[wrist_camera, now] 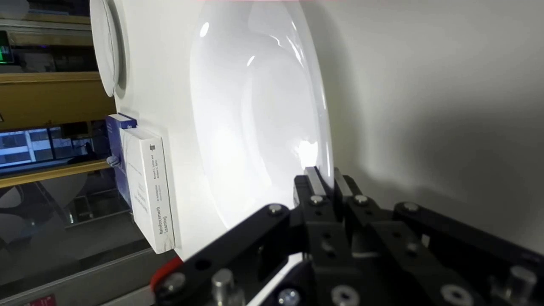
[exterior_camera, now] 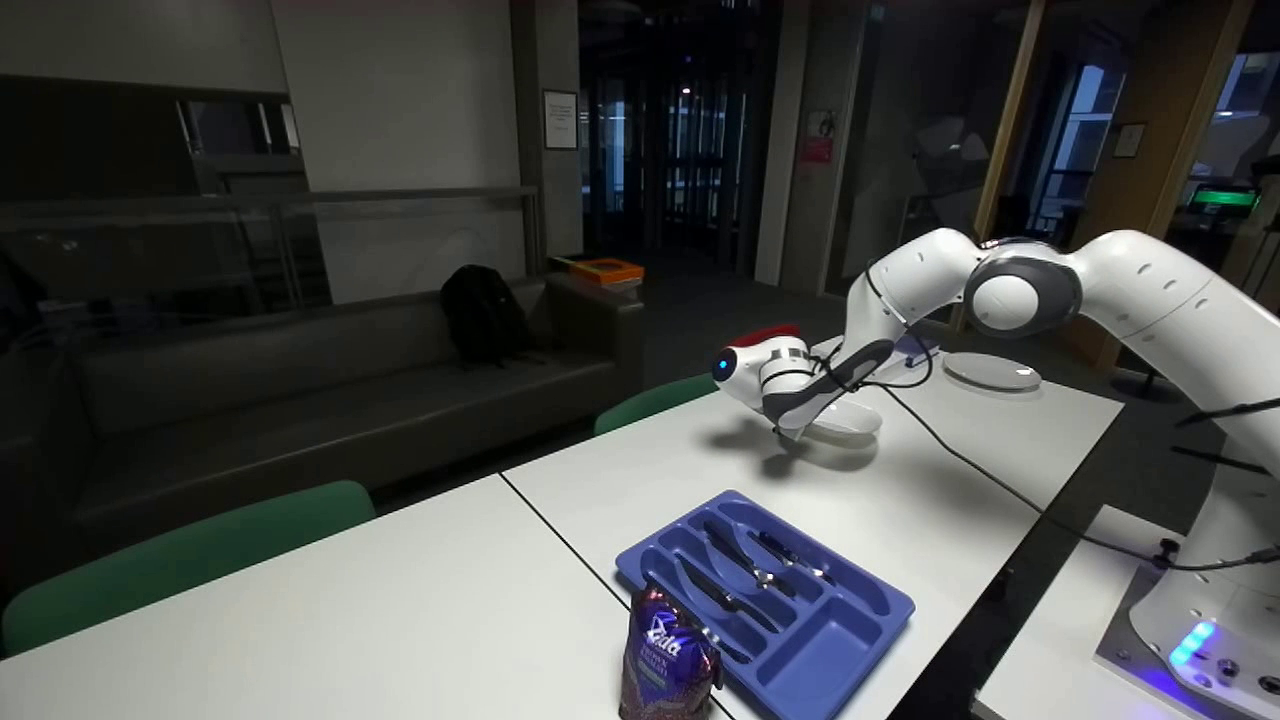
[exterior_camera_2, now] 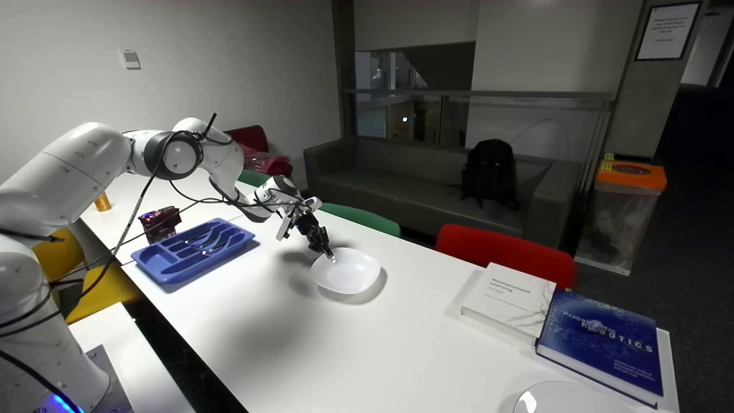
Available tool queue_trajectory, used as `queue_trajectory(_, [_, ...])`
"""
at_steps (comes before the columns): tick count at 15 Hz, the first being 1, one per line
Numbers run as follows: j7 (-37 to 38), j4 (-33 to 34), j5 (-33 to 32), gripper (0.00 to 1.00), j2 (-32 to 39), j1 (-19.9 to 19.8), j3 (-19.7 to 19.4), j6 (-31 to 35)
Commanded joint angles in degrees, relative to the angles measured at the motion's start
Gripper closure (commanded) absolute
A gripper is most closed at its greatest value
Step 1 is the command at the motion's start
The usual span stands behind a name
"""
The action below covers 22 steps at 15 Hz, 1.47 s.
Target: Move the white plate away from you
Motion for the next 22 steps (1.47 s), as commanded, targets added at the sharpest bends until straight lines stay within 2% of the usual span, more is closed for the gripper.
queue_trajectory(1, [-3.09, 3.65, 1.40, 0.98, 1.51, 1.23, -1.60, -2.79])
queue_trajectory(2, [-3.04, 3.85, 1.39, 0.98, 1.65, 1.29, -1.69, -2.74])
queue_trajectory(3, [-3.04, 4.05, 1.36, 0.68, 1.81, 1.37, -1.76, -2.79])
queue_trajectory(5, [-2.94, 4.37, 1.47, 0.61, 2.03, 1.44, -1.80, -2.87])
queue_trajectory(10, [-2.68, 4.27, 1.67, 0.23, 1.62, 1.42, -1.73, -2.62])
queue_trajectory(13, [-1.70, 1.51, 1.19, 0.02, -0.80, 1.28, -1.46, -0.48])
queue_trajectory(16, [0.46, -4.39, 0.24, 0.00, -5.79, 1.06, -1.18, 3.58])
queue_trajectory(22, [2.93, -18.50, -1.87, 0.00, -17.70, -0.08, -1.22, 17.91])
